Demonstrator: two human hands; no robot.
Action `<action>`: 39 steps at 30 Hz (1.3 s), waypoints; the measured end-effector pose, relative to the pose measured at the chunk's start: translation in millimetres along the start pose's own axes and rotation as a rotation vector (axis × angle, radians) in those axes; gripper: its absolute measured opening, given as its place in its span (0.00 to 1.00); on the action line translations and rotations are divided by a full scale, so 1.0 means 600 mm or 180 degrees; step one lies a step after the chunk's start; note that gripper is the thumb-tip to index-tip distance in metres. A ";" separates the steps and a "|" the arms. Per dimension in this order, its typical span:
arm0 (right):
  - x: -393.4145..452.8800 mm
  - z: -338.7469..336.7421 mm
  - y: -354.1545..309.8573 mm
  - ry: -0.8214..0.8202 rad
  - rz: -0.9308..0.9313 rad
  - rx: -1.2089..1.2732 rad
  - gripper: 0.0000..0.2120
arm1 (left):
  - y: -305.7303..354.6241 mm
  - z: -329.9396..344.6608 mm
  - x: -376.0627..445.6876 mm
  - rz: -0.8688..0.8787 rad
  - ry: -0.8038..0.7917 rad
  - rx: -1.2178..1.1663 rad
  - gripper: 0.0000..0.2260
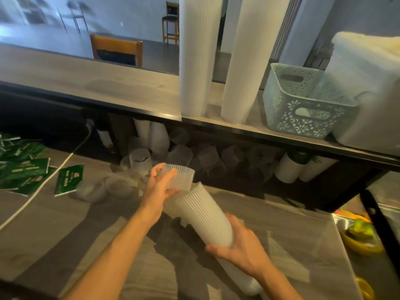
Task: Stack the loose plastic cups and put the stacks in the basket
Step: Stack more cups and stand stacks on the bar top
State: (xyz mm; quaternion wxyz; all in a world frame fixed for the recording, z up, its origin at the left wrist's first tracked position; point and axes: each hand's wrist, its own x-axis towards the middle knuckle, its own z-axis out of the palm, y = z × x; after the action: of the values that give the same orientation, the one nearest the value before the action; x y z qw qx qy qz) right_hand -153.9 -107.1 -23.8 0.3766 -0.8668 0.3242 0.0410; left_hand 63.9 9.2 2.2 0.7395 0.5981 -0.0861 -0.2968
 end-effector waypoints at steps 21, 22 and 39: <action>0.004 -0.019 0.028 0.0260 -0.0403 0.0757 0.37 | -0.012 0.048 -0.077 0.0298 -0.0665 0.1871 0.31; 0.007 -0.015 0.027 0.0259 -0.0378 0.0744 0.37 | -0.012 0.038 -0.071 0.0276 -0.0669 0.1984 0.33; 0.045 0.013 -0.010 0.0355 0.0105 0.0568 0.37 | -0.059 -0.111 0.088 0.0624 -0.0018 0.3326 0.29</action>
State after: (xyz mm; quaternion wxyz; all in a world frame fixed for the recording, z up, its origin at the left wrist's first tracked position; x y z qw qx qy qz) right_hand -127.6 -112.9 -34.0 0.4330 -0.8253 0.3612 -0.0301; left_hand 126.8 32.2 -60.7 0.3670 0.8751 -0.2799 -0.1455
